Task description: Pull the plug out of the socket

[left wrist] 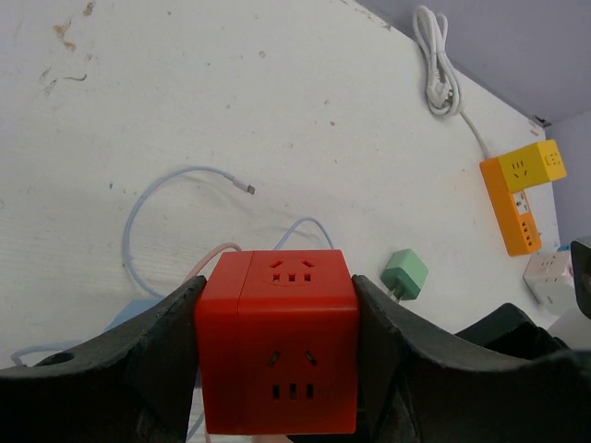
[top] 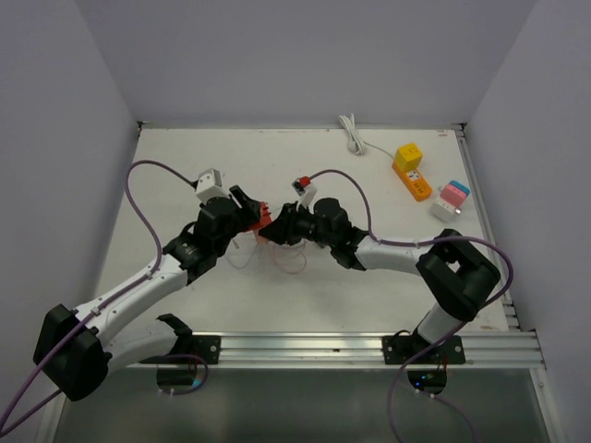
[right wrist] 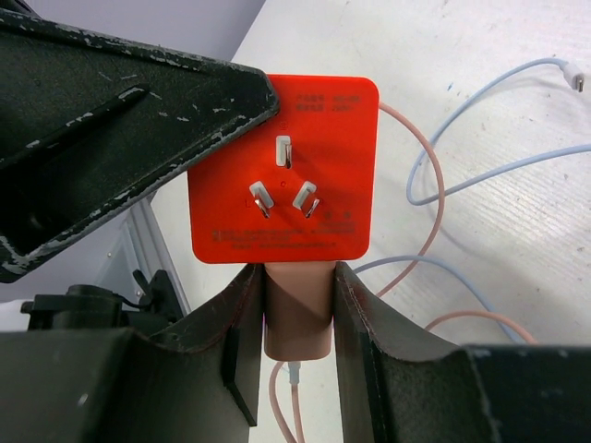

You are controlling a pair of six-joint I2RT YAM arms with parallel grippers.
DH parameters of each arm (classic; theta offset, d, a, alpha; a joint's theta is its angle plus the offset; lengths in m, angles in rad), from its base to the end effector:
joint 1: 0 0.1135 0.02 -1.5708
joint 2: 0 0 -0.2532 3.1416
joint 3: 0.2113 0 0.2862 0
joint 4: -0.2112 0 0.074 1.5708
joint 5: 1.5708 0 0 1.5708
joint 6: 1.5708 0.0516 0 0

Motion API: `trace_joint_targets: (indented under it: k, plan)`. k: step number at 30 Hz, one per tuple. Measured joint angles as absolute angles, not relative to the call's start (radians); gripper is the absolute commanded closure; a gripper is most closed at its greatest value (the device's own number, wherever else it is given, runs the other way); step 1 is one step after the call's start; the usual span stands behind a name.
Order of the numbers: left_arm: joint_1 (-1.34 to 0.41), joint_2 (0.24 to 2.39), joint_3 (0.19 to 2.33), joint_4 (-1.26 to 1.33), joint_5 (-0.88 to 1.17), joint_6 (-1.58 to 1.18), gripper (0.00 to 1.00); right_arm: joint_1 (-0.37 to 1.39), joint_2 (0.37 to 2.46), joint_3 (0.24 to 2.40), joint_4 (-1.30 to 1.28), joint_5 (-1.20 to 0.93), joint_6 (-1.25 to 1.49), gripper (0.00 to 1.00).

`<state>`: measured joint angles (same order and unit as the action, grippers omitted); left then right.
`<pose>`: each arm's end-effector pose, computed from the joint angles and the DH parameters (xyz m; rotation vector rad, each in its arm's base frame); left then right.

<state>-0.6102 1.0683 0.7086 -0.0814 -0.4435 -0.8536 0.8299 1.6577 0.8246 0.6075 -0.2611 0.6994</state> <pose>0.2505 -0.1481 0.2416 -0.5217 1.9327 -0.5070 0.2570 0.3007 0.1713 -0.3365 1.9670 1.2825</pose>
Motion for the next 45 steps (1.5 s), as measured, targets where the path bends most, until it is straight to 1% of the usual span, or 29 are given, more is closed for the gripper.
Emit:
trace_joint_targets:
  k: [16, 19, 24, 29, 34, 38, 39, 41, 42, 44, 45]
  plan:
    - [-0.645, 1.066, 0.657, 0.148, -0.561, -0.815, 1.00, 0.834, 1.571, 0.818, 0.548, -0.221, 0.699, 1.00]
    - [-0.601, 1.069, 0.656, 0.261, -0.706, -0.786, 1.00, 0.856, 1.551, 0.793, 0.396, -0.258, 0.700, 1.00]
    - [-0.583, 1.069, 0.656, 0.368, -0.826, -0.753, 1.00, 0.879, 1.550, 0.772, 0.208, -0.272, 0.699, 1.00]
    - [-0.583, 1.069, 0.657, 0.371, -0.827, -0.737, 1.00, 0.868, 1.541, 0.772, 0.142, -0.248, 0.680, 1.00]
    - [-0.583, 1.069, 0.693, 0.268, -0.742, -0.739, 1.00, 0.808, 1.547, 0.772, 0.133, -0.229, 0.672, 1.00]
    - [-0.583, 1.069, 0.701, 0.204, -0.651, -0.741, 1.00, 0.745, 1.584, 0.756, 0.157, -0.226, 0.674, 0.88]
    - [-0.584, 1.069, 0.701, 0.177, -0.619, -0.741, 1.00, 0.731, 1.599, 0.750, 0.162, -0.226, 0.675, 0.83]
    - [-0.583, 1.069, 0.701, 0.137, -0.573, -0.742, 1.00, 0.714, 1.628, 0.739, 0.167, -0.225, 0.677, 0.77]
    - [-0.584, 1.069, 0.701, 0.117, -0.547, -0.743, 1.00, 0.708, 1.639, 0.734, 0.180, -0.230, 0.686, 0.71]
    - [-0.584, 1.069, 0.701, 0.081, -0.500, -0.748, 1.00, 0.706, 1.641, 0.734, 0.192, -0.229, 0.687, 0.67]
    - [-0.584, 1.069, 0.700, 0.071, -0.484, -0.749, 1.00, 0.706, 1.642, 0.733, 0.196, -0.227, 0.687, 0.59]
